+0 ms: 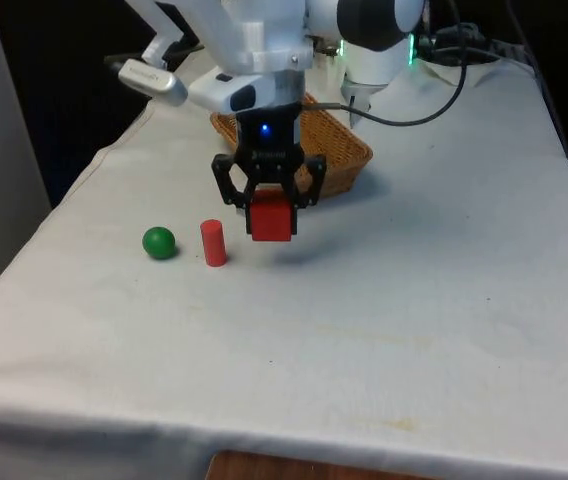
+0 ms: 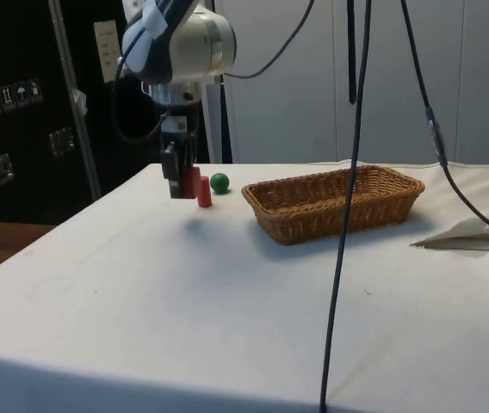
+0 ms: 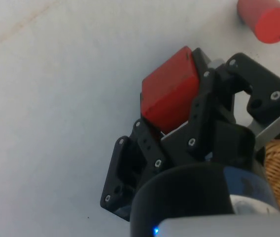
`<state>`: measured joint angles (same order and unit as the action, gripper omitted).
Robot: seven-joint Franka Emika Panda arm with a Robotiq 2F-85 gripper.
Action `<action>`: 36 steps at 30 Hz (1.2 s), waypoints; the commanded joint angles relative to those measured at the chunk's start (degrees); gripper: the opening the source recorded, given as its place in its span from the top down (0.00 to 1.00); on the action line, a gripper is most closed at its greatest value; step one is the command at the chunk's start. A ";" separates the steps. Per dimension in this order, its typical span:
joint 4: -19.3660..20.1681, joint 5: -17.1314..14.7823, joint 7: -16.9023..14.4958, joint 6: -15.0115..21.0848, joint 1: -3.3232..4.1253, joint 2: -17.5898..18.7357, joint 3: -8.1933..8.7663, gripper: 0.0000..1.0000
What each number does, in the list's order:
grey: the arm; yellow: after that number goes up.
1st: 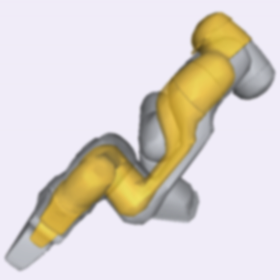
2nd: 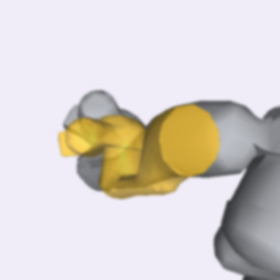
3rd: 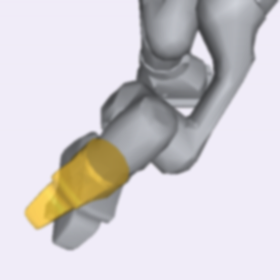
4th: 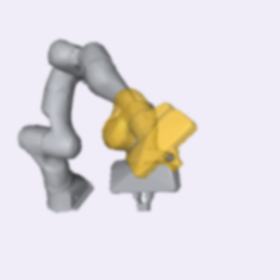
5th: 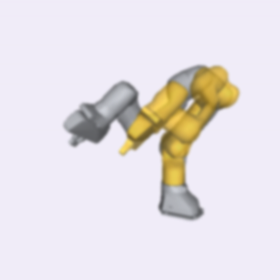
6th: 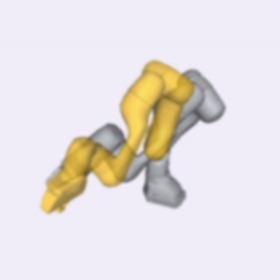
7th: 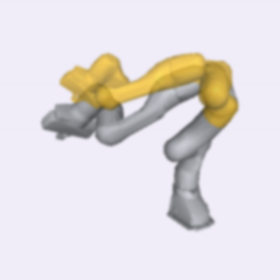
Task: Pick up the object to the left of the cylinder and place it into the basket.
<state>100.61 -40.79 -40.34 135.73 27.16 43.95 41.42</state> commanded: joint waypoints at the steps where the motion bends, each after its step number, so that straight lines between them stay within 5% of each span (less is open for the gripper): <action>1: 0.63 0.63 0.29 -0.40 0.57 -0.86 0.69 0.99; 4: 0.57 0.86 0.40 -0.92 0.86 -1.55 1.15 0.99; 5: 0.29 0.23 0.00 -0.57 0.40 -1.09 0.63 0.99; 6: 0.57 0.97 0.46 -1.09 0.97 -1.72 1.38 0.99; 15: 0.23 2.41 1.32 -2.64 2.29 -3.95 3.32 0.99; 16: 0.06 1.43 0.57 -2.06 1.60 -3.44 2.52 0.99; 17: 0.23 2.41 1.32 -2.64 2.29 -3.95 3.32 0.99; 25: 0.92 3.95 1.49 -3.78 3.15 -6.25 4.64 0.99; 26: 0.29 3.21 1.03 -3.84 2.46 -5.84 4.01 0.99; 27: 1.03 4.13 1.49 -3.95 3.27 -6.42 4.81 0.99; 33: 2.29 6.13 1.66 -4.70 3.78 -8.42 5.67 0.99; 34: 1.72 5.16 1.15 -4.47 3.09 -7.85 4.87 0.99; 36: 2.81 6.76 1.66 -4.87 3.90 -9.11 5.90 0.99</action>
<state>102.79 -35.01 -39.19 131.09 30.37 35.35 46.52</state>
